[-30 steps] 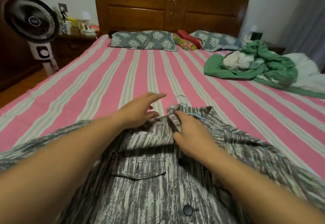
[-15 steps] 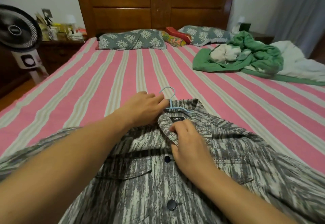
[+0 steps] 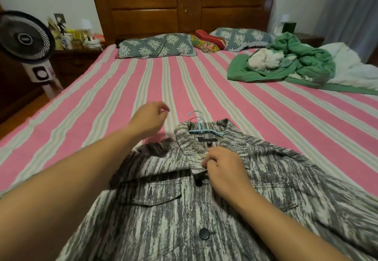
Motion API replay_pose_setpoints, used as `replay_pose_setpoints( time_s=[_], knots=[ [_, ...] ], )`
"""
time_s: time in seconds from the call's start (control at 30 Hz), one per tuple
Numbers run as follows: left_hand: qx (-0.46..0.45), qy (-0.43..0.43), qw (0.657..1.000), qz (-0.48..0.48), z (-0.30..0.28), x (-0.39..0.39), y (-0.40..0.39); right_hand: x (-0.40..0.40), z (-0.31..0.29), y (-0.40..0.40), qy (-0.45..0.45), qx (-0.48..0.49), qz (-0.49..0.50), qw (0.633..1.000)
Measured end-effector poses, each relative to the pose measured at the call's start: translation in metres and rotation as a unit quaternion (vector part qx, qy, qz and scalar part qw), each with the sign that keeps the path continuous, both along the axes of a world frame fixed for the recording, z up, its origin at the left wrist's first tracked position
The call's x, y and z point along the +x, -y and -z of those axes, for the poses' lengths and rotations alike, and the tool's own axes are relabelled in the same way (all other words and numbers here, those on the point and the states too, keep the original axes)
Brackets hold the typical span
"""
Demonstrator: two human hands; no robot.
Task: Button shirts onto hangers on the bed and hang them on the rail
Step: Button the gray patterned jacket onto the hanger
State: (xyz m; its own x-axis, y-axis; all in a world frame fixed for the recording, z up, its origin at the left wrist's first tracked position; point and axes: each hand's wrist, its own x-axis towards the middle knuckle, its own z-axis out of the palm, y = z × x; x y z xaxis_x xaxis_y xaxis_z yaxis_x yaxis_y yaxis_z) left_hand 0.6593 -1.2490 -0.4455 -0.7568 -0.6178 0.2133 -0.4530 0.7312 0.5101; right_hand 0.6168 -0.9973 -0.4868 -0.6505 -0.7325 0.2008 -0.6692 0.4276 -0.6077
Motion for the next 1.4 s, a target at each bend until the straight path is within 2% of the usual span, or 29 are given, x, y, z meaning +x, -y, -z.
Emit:
replay_pose_setpoints(
  time_s=[0.03, 0.07, 0.13, 0.2, 0.27, 0.37, 0.43, 0.47, 0.53, 0.6, 0.67, 0.7, 0.73, 0.8, 0.87, 0.9, 1.0, 1.1, 1.17, 1.23, 1.27, 1.33, 1.4],
  knots=[
    [0.003, -0.008, 1.000, 0.026, -0.009, -0.007, -0.013, 0.002, 0.001, 0.000, -0.029, -0.008, -0.020, 0.999],
    [0.009, 0.022, 0.999, 0.041, -0.015, -0.016, -0.026, 0.004, 0.003, 0.000, -0.064, -0.021, -0.043, 0.997],
    [-0.005, 0.177, 0.983, 0.046, -0.018, -0.034, -0.049, 0.007, 0.009, -0.001, -0.111, -0.037, -0.099, 0.988],
    [-0.072, 0.335, 0.938, 0.048, -0.009, -0.043, -0.065, 0.005, 0.012, -0.005, -0.125, -0.036, -0.134, 0.982],
    [-0.136, 0.390, 0.910, 0.040, -0.004, -0.044, -0.071, -0.004, 0.010, -0.008, -0.115, -0.036, -0.136, 0.983],
    [-0.193, 0.351, 0.916, 0.012, -0.014, -0.039, -0.077, -0.011, 0.012, -0.008, -0.062, -0.062, -0.111, 0.990],
    [-0.179, 0.327, 0.928, 0.011, -0.022, -0.037, -0.075, -0.011, 0.009, -0.005, -0.024, -0.084, -0.070, 0.994],
    [-0.130, 0.330, 0.935, 0.014, -0.027, -0.035, -0.073, -0.014, 0.005, -0.004, -0.026, -0.097, -0.039, 0.994],
    [0.064, 0.303, 0.951, -0.015, -0.037, -0.030, -0.060, -0.030, -0.007, -0.003, -0.041, -0.082, 0.028, 0.995],
    [0.256, 0.170, 0.948, -0.079, -0.042, -0.031, -0.035, -0.056, -0.020, -0.001, -0.040, 0.033, 0.042, 0.998],
    [0.377, 0.035, 0.920, -0.106, -0.040, -0.037, -0.018, -0.083, -0.014, 0.004, -0.049, 0.160, 0.020, 0.986],
    [0.384, 0.016, 0.918, -0.097, -0.038, -0.036, -0.019, -0.094, -0.003, 0.007, -0.050, 0.208, 0.017, 0.977],
    [0.331, 0.044, 0.939, -0.078, -0.028, -0.030, -0.024, -0.102, 0.009, 0.009, -0.050, 0.245, 0.023, 0.968],
    [0.118, 0.145, 0.982, -0.015, 0.006, 0.000, -0.043, -0.111, 0.031, 0.011, -0.055, 0.286, 0.038, 0.956],
    [-0.062, 0.204, 0.976, 0.049, 0.042, 0.055, -0.069, -0.111, 0.040, 0.010, -0.063, 0.291, 0.038, 0.954],
    [-0.107, 0.231, 0.964, 0.071, 0.058, 0.085, -0.078, -0.110, 0.040, 0.010, -0.066, 0.290, 0.038, 0.954],
    [-0.061, 0.315, 0.945, 0.061, 0.076, 0.138, -0.085, -0.105, 0.028, 0.009, -0.054, 0.322, 0.055, 0.944],
    [-0.002, 0.345, 0.938, 0.041, 0.052, 0.137, -0.089, -0.063, -0.004, 0.018, -0.074, 0.375, 0.090, 0.920],
    [0.074, 0.317, 0.944, 0.051, 0.033, 0.137, -0.106, -0.019, -0.020, 0.025, -0.082, 0.303, 0.074, 0.947],
    [0.171, 0.247, 0.953, 0.045, 0.019, 0.157, -0.119, 0.027, -0.028, 0.022, -0.053, 0.181, 0.002, 0.982],
    [0.191, 0.227, 0.955, 0.023, 0.014, 0.171, -0.123, 0.048, -0.030, 0.019, -0.031, 0.145, -0.049, 0.988],
    [0.205, 0.207, 0.956, -0.042, 0.013, 0.197, -0.121, 0.080, -0.030, 0.012, 0.013, 0.158, -0.149, 0.976],
    [0.207, 0.150, 0.960, -0.110, 0.023, 0.212, -0.115, 0.098, -0.022, 0.013, 0.020, 0.190, -0.195, 0.962]
  ],
)
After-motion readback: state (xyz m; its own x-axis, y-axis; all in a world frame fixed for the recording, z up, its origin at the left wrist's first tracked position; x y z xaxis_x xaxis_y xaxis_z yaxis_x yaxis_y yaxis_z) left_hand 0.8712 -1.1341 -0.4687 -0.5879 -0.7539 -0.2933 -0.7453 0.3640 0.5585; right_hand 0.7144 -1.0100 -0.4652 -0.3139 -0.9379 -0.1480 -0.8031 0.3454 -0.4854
